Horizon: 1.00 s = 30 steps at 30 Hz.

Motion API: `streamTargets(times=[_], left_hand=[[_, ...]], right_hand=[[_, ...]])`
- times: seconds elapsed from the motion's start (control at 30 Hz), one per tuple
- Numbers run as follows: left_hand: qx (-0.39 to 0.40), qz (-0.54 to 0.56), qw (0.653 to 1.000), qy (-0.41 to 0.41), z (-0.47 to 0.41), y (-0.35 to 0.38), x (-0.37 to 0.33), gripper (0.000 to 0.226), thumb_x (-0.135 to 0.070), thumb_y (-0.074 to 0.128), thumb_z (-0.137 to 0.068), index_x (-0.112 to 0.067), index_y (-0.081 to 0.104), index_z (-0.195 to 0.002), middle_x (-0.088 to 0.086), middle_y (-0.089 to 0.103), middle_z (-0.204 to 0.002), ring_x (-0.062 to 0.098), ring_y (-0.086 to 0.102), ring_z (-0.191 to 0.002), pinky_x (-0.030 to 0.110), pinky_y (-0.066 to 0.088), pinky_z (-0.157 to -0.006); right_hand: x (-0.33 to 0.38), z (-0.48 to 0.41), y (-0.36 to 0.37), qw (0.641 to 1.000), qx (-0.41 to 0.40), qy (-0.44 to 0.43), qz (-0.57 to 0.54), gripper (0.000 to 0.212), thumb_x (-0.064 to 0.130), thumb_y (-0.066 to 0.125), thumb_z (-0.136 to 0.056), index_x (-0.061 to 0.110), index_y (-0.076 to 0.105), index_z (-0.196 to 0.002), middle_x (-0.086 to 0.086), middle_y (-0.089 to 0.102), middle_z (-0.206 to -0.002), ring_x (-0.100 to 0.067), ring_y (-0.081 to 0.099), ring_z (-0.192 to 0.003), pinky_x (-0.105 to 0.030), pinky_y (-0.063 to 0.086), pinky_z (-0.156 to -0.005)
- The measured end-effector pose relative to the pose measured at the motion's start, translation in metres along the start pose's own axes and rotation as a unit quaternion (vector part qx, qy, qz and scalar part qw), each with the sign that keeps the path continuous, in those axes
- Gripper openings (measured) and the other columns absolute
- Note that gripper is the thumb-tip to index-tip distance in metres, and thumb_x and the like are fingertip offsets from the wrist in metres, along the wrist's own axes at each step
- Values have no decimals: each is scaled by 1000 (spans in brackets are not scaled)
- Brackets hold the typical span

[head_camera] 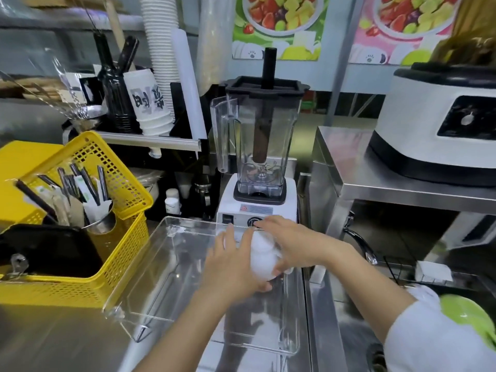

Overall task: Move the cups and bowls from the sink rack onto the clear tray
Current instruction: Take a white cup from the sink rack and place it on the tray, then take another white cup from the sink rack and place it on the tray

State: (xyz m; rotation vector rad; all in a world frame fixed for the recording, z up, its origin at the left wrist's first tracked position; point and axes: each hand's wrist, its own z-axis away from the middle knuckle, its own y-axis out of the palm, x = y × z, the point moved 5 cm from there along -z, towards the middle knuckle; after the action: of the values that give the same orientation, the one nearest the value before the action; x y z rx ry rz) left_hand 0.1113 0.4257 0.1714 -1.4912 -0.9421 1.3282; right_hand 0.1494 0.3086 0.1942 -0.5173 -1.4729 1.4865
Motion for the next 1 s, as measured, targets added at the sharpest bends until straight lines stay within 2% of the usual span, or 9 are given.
streamTargets(times=[0.07, 0.1, 0.2, 0.3, 0.4, 0.63, 0.77, 0.9, 1.0], left_hand=[[-13, 17, 1000, 16, 3, -18, -13, 97, -58, 63, -73, -30, 3, -144, 8, -8, -156, 26, -5, -142, 42, 11, -113], [-38, 36, 998, 28, 3, -29, -22, 90, -57, 60, -77, -30, 6, -144, 6, -6, -156, 24, -3, -142, 41, 11, -113], [-116, 86, 987, 74, 3, -50, -59, 73, -50, 55, -84, -24, 20, -142, 4, 21, -151, 22, 17, -137, 36, 21, -108], [-121, 113, 979, 115, 1, -45, -103, 63, -45, 56, -85, -22, 30, -138, 2, 35, -142, 22, 29, -129, 35, 29, -100], [-112, 126, 973, 157, -3, -24, -151, 59, -42, 56, -86, -20, 34, -135, 2, 41, -138, 22, 35, -126, 34, 32, -98], [-25, 84, 973, 211, -21, 66, -265, 56, -44, 53, -87, -18, 36, -134, 3, 45, -134, 25, 40, -122, 37, 34, -98], [42, 37, 975, 217, -44, 130, -307, 55, -46, 51, -85, -13, 43, -128, 11, 51, -128, 31, 45, -116, 40, 37, -95], [114, 1, 974, 198, -68, 193, -332, 57, -39, 56, -85, -15, 37, -132, 11, 44, -134, 30, 38, -124, 38, 32, -100], [126, -7, 975, 185, -80, 225, -340, 62, -38, 60, -83, -15, 32, -134, 10, 41, -136, 29, 35, -125, 37, 29, -101]], right_hand=[[-6, 14, -13, 999, -30, 3, -44, 93, 24, 77, -71, 31, 19, -143, 3, 25, -149, -18, 31, -135, -38, 34, -110], [-9, 23, -21, 997, -49, 0, -59, 92, 25, 76, -73, 33, 18, -143, 6, 26, -150, -15, 32, -135, -37, 34, -110], [-27, 54, -37, 994, -92, 11, -66, 88, 30, 73, -76, 34, 17, -144, 8, 26, -151, -11, 31, -136, -32, 30, -112], [-64, 86, -46, 988, -128, 49, -74, 90, 32, 74, -74, 34, 18, -144, 7, 28, -152, -12, 29, -138, -35, 29, -114], [-108, 121, -46, 981, -150, 80, -89, 88, 36, 75, -72, 36, 22, -142, 5, 35, -147, -13, 36, -134, -37, 34, -111], [-220, 200, -26, 963, -148, 174, -144, 87, 43, 72, -73, 30, 23, -143, 1, 39, -143, -17, 43, -127, -34, 37, -106], [-282, 228, -1, 956, -139, 219, -137, 83, 35, 72, -77, 25, 24, -144, -1, 34, -150, -18, 37, -133, -32, 32, -109], [-340, 239, 35, 959, -80, 251, -108, 81, 38, 68, -79, 23, 23, -144, -5, 34, -151, -22, 32, -137, -35, 27, -111], [-369, 241, 57, 958, -62, 259, -111, 76, 40, 68, -78, 23, 29, -141, -3, 37, -148, -23, 34, -135, -42, 28, -109]])
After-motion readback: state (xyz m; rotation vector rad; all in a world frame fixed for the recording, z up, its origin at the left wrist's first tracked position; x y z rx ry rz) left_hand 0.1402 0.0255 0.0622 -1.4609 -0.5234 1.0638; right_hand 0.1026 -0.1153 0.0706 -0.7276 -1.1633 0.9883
